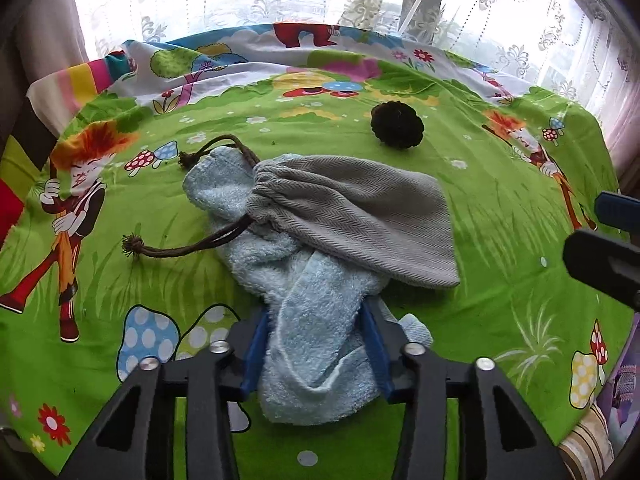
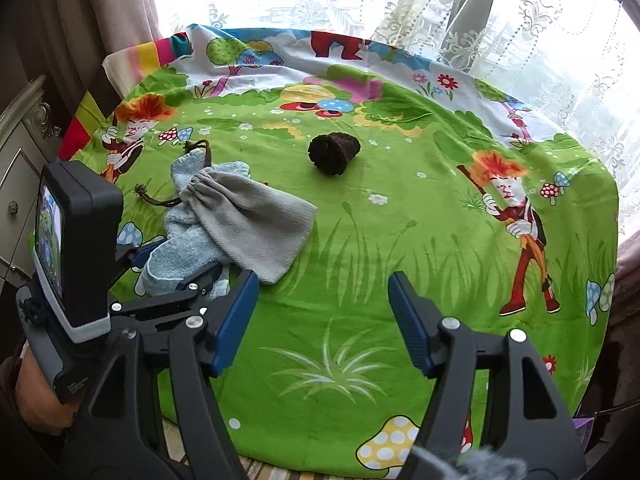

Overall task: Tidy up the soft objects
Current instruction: 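Grasp the light-blue sock with the left tool while the right tool grasps the grey bag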

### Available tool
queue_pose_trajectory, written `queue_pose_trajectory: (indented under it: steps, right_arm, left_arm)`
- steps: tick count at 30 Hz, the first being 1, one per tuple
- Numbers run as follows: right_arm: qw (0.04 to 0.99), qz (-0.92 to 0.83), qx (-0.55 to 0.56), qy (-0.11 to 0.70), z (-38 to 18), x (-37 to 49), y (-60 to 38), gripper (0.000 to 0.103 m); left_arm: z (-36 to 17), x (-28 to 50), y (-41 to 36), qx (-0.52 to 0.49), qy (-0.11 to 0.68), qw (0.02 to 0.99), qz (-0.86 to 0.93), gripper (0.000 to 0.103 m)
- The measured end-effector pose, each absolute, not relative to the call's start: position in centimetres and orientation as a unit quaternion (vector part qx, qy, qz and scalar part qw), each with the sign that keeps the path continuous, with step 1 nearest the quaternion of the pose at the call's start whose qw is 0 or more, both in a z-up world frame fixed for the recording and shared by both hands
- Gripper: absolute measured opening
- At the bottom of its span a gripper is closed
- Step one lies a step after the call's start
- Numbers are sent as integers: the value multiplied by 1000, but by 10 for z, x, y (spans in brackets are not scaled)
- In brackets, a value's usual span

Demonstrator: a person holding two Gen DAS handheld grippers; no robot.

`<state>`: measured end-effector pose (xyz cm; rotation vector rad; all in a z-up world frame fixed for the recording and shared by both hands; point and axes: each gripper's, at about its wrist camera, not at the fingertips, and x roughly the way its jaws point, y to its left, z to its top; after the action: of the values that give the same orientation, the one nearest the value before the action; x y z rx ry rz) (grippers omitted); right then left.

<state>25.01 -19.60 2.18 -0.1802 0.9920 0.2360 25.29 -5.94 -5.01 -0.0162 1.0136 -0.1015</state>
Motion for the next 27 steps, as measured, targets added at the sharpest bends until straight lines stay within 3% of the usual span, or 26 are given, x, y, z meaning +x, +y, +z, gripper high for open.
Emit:
queue_pose_trajectory:
  steps: [1, 10, 17, 27]
  right_arm:
    - [868, 115, -86, 476, 20, 252, -194, 71]
    - [861, 141, -100, 479, 10, 259, -179, 76]
    - [835, 229, -106, 488, -5, 260, -149, 83]
    - [790, 322, -135, 505, -43, 272, -102, 82]
  left_arm:
    - [-49, 252, -53, -22, 487, 872, -47, 23]
    - [-45, 228, 10, -223, 492, 837, -91, 17]
    - [-43, 199, 24, -210, 495, 838, -94, 17]
    - [-42, 181, 33, -189, 501, 840, -95, 17]
